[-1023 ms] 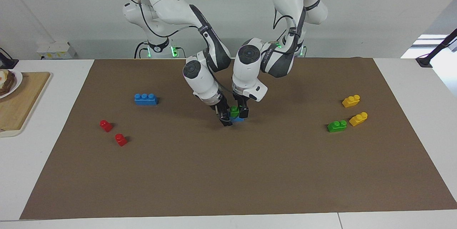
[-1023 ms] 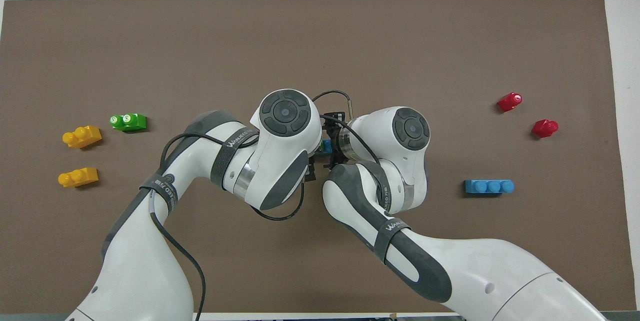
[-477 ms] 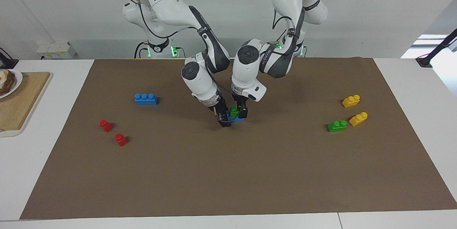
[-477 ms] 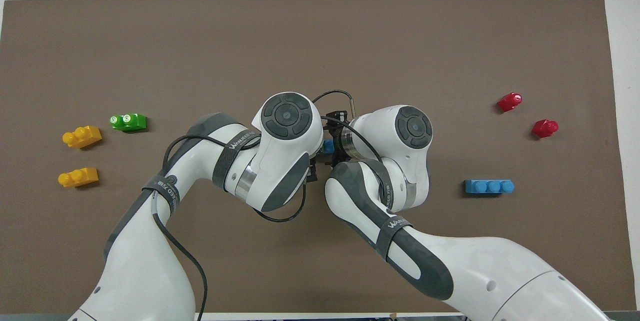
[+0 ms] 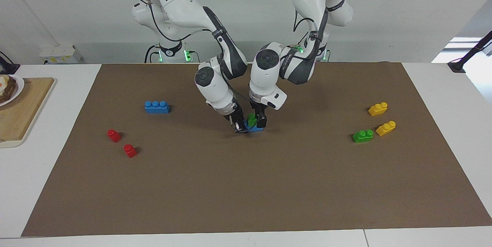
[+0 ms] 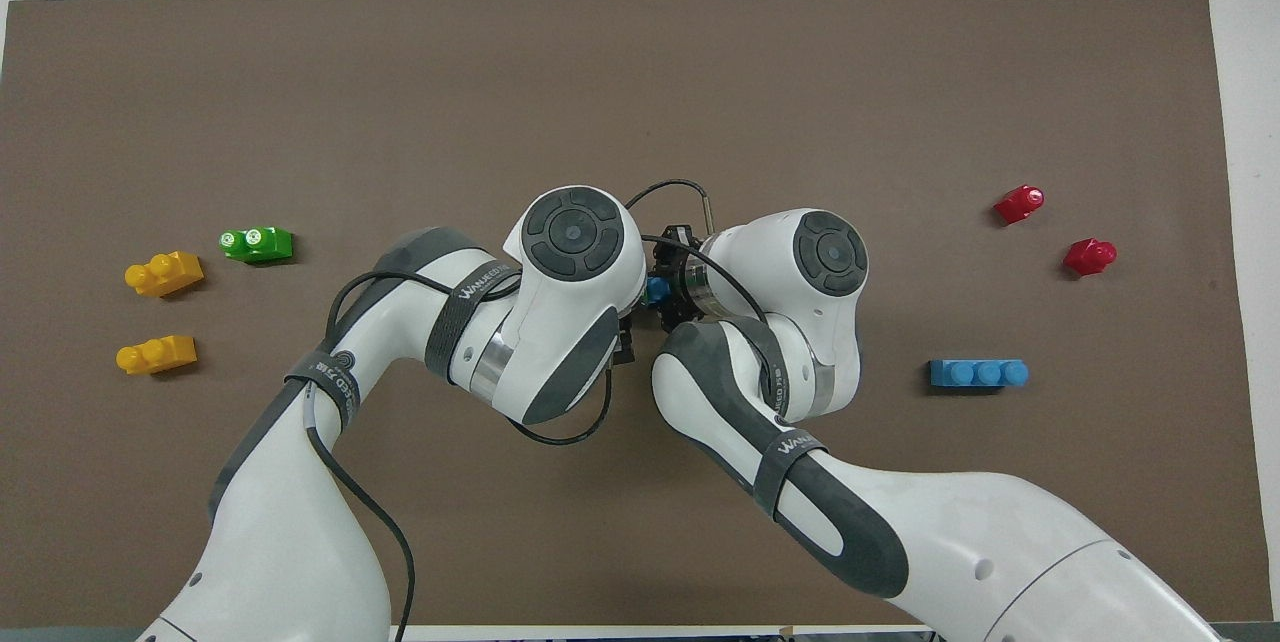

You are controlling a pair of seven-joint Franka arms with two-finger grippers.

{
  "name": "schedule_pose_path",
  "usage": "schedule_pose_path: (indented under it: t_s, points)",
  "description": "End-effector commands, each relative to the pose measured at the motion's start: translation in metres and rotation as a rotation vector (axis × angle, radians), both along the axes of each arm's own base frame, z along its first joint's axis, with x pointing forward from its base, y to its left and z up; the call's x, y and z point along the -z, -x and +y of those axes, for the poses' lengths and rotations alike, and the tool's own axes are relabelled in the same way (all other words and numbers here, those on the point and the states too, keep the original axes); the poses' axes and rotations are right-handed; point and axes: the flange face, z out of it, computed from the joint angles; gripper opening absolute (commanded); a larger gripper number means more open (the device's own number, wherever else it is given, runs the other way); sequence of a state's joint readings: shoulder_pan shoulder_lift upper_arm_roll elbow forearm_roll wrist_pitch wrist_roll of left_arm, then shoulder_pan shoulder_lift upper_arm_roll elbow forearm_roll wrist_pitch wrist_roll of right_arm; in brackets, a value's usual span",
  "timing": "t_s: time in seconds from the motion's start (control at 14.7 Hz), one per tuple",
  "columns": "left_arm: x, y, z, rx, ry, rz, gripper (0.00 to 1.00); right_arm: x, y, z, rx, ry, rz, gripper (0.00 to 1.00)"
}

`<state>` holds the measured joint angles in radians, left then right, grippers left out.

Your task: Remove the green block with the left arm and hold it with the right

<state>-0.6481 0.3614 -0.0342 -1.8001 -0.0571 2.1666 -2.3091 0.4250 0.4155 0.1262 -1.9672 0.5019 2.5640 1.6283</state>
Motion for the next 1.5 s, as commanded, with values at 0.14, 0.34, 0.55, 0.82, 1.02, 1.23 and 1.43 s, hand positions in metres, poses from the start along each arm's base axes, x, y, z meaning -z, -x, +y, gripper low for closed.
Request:
schedule_pose_path:
  t_s: [0.14, 0.34, 0.55, 0.82, 1.02, 1.23, 1.43]
  points:
    - [0.000, 0.006, 0.001, -0.015, 0.010, -0.010, 0.87, 0.003, -0.003, -0.003, 0.107, -0.048, 0.009, 0.00]
    - [0.000, 0.008, -0.002, -0.009, 0.008, -0.008, 0.58, 0.003, -0.003, -0.003, 0.103, -0.047, 0.008, 0.00]
    - [-0.002, 0.007, -0.002, -0.006, 0.001, -0.002, 0.20, 0.002, -0.002, 0.000, 0.096, -0.047, 0.001, 0.00]
    - [-0.029, -0.005, 0.001, 0.022, -0.016, 0.006, 0.04, 0.002, -0.004, 0.000, 0.101, -0.049, -0.008, 0.00]
    - [-0.064, -0.006, 0.023, 0.123, -0.008, 0.017, 0.03, 0.003, -0.003, 0.000, 0.101, -0.048, -0.007, 0.00]
    - [-0.085, -0.003, 0.060, 0.221, -0.028, 0.071, 0.01, -0.002, -0.004, 0.004, 0.089, -0.050, -0.013, 0.00]
    - [-0.094, 0.006, 0.105, 0.342, -0.024, 0.090, 0.00, -0.032, -0.027, 0.003, 0.058, -0.066, -0.010, 0.00]
